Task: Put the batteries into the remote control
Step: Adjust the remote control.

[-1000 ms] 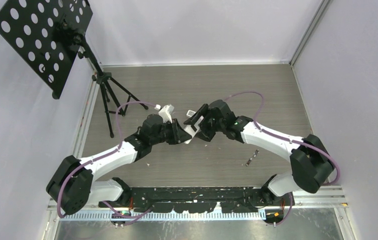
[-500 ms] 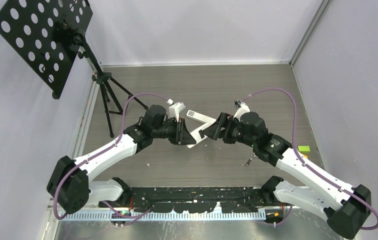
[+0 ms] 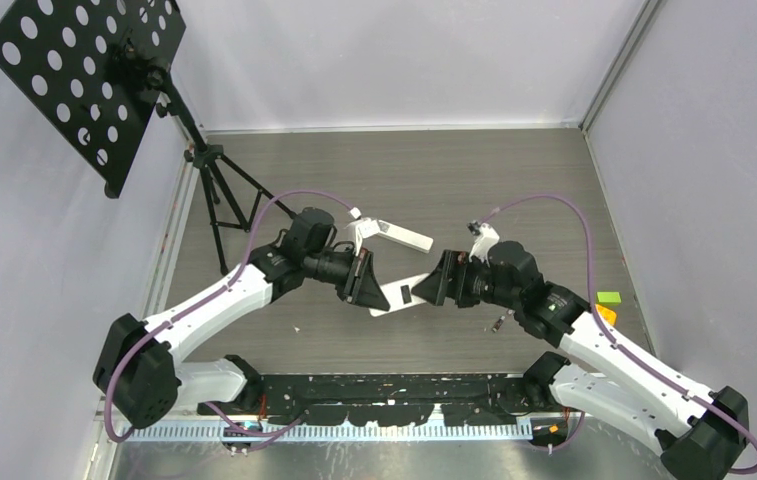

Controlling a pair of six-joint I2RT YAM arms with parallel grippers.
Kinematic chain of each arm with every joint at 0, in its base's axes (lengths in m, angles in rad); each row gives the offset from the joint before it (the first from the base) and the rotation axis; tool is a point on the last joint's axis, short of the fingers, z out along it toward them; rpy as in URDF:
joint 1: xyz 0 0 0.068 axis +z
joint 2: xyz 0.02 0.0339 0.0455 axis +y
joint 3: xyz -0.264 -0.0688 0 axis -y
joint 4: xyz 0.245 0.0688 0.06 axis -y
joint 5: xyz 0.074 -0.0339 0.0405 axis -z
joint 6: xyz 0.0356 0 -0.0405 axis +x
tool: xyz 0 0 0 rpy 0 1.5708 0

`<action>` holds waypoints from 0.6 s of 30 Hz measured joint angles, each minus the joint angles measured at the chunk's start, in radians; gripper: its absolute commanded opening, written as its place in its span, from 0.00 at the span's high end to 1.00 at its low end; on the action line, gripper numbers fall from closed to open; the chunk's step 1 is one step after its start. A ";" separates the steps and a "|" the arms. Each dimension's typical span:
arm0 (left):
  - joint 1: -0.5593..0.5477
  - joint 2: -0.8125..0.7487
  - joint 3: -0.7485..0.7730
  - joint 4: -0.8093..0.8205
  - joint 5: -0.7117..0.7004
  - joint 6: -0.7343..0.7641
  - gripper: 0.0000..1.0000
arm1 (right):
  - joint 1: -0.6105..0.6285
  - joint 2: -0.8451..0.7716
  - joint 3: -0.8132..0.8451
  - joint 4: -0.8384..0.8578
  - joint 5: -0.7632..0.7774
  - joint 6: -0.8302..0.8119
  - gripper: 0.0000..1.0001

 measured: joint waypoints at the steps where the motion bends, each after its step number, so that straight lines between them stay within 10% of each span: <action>1: 0.000 0.000 0.006 -0.006 0.028 0.008 1.00 | 0.000 -0.010 -0.017 0.005 -0.034 -0.006 0.13; 11: 0.000 -0.014 0.026 -0.044 0.217 0.095 1.00 | 0.000 -0.180 -0.092 0.125 -0.303 -0.027 0.36; 18: 0.000 -0.058 0.026 -0.034 0.296 0.100 0.92 | -0.001 -0.188 -0.097 0.196 -0.403 -0.001 0.92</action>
